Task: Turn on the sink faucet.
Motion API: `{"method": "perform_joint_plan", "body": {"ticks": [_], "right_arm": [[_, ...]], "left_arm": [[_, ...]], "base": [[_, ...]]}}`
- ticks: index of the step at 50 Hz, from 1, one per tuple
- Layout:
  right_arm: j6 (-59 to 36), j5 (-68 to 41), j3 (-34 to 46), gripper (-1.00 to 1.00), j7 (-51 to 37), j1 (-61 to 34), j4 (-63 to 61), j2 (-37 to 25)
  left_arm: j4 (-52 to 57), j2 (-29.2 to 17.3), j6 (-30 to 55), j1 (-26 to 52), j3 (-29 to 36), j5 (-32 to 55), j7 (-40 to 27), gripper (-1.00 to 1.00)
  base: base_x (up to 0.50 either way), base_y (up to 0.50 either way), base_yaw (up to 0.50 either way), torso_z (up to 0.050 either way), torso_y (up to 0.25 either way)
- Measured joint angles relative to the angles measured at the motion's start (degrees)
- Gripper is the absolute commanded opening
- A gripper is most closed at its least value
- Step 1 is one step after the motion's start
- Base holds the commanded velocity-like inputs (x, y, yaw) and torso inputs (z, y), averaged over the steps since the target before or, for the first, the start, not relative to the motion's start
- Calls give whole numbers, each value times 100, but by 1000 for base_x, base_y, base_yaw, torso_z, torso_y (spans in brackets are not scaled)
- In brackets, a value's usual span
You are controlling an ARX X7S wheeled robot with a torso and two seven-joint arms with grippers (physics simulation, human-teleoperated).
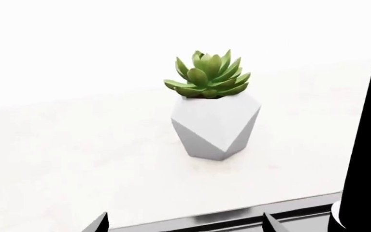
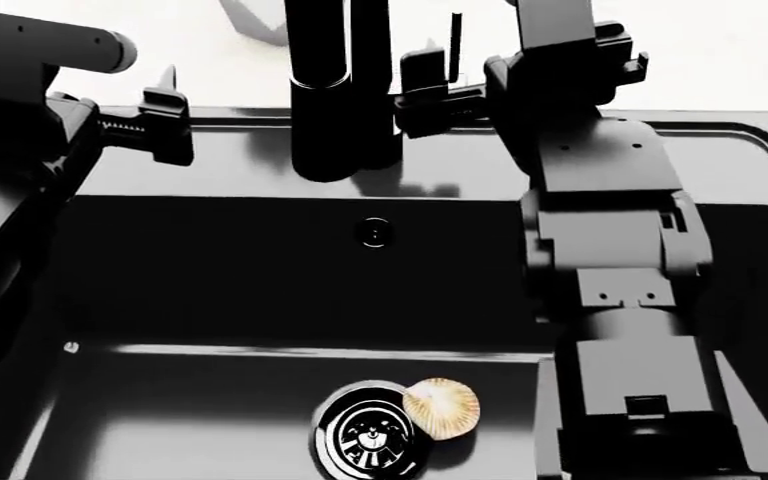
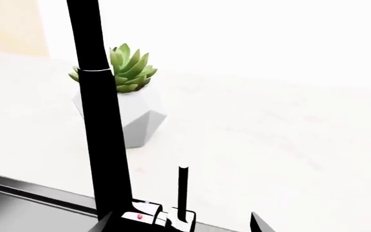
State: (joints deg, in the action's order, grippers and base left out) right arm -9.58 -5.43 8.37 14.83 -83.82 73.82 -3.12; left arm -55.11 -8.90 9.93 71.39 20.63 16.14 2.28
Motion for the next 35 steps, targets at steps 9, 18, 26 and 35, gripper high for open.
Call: {"method": "perform_joint_plan", "body": {"ticks": [9,18,26,35], "right_arm": [[8,255,-353,100,-11,-66,63,58],[103,381,-580,100,-10,-103,94,87],[238,437,-723,100,-7,-148,118,105],[369,470,-828,100,-11,-246,116,123]], "left_arm": [[12,-38,-208,-15,13,-11,45,100],[70,-62,-284,-32,45,-29,49,100],[200,-88,-230,-80,29,14,9,100],[296,-96,-87,-104,-26,104,-47,100]], "base": [[0,0,0,10,-65],[0,0,0,27,-204],[0,0,0,13,-94],[0,0,0,0,0]]}}
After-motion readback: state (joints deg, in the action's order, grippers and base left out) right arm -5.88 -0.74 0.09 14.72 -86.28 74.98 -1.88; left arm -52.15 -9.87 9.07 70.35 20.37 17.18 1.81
